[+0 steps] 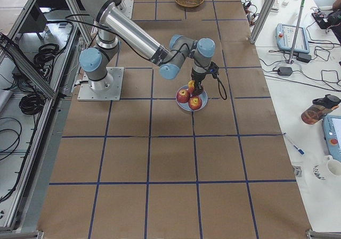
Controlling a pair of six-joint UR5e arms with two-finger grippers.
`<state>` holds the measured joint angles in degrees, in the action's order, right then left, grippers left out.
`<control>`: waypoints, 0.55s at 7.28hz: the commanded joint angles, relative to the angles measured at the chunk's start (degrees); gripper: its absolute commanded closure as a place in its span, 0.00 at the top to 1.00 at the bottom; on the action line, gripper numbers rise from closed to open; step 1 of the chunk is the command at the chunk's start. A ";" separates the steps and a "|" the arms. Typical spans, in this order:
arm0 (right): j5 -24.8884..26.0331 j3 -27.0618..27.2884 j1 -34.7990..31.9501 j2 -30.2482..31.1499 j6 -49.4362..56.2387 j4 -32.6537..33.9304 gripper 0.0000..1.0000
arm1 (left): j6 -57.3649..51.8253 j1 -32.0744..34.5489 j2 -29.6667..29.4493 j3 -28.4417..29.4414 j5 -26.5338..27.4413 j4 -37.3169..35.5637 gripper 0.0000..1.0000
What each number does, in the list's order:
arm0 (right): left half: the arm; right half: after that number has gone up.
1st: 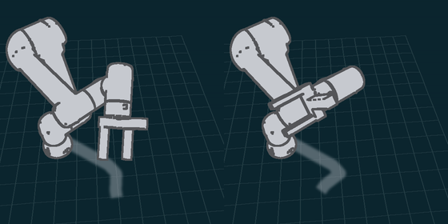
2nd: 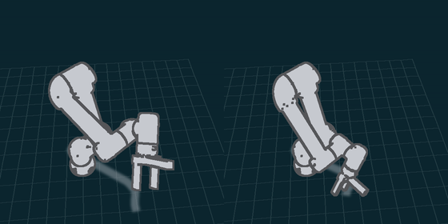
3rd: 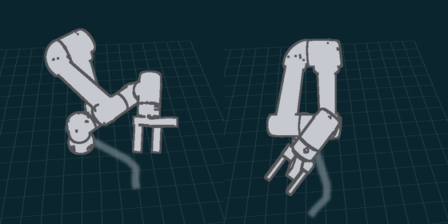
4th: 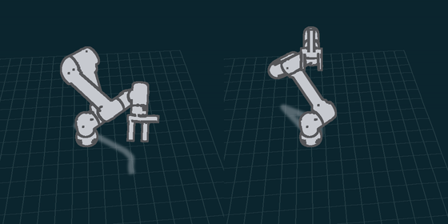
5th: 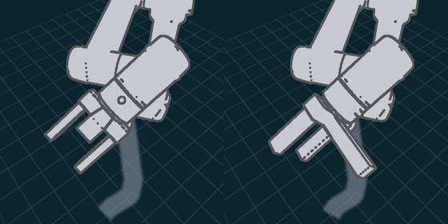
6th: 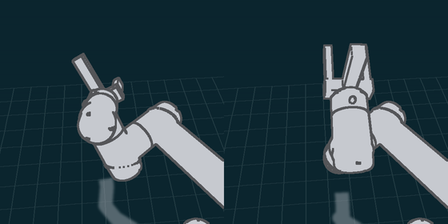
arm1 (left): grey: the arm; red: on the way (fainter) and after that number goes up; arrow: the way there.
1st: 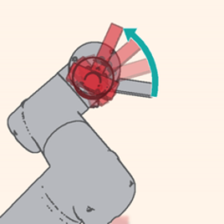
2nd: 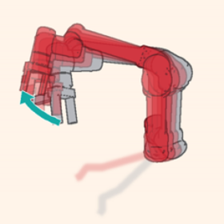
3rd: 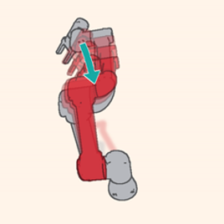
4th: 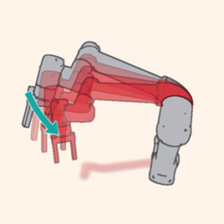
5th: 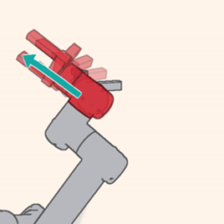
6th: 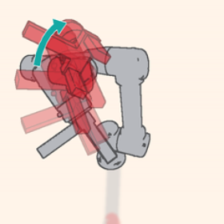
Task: Transfer apple from basket to plate
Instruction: 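Lower the apple onto the plate and open the right gripper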
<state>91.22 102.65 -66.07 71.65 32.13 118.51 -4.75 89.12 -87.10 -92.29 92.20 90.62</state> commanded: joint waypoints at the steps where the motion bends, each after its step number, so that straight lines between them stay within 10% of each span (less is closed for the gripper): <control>1: 0.71 0.10 0.59 -0.02 -0.05 0.14 0.53 | 0.00 0.00 0.00 0.00 0.00 0.00 0.99; 2: 0.62 0.10 1.12 -0.20 0.04 0.15 0.61 | 0.00 0.00 0.00 0.09 0.00 0.00 0.99; 3: 0.62 0.01 1.12 -0.20 -0.05 0.32 1.00 | 0.00 0.00 0.00 0.18 0.00 0.00 0.99; 4: 0.53 -0.08 1.12 0.06 -0.23 0.15 1.00 | 0.00 0.00 0.00 0.18 0.00 0.00 0.99</control>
<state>91.83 102.66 -65.03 71.56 32.05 118.72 -4.75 89.12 -87.10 -92.15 92.20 90.62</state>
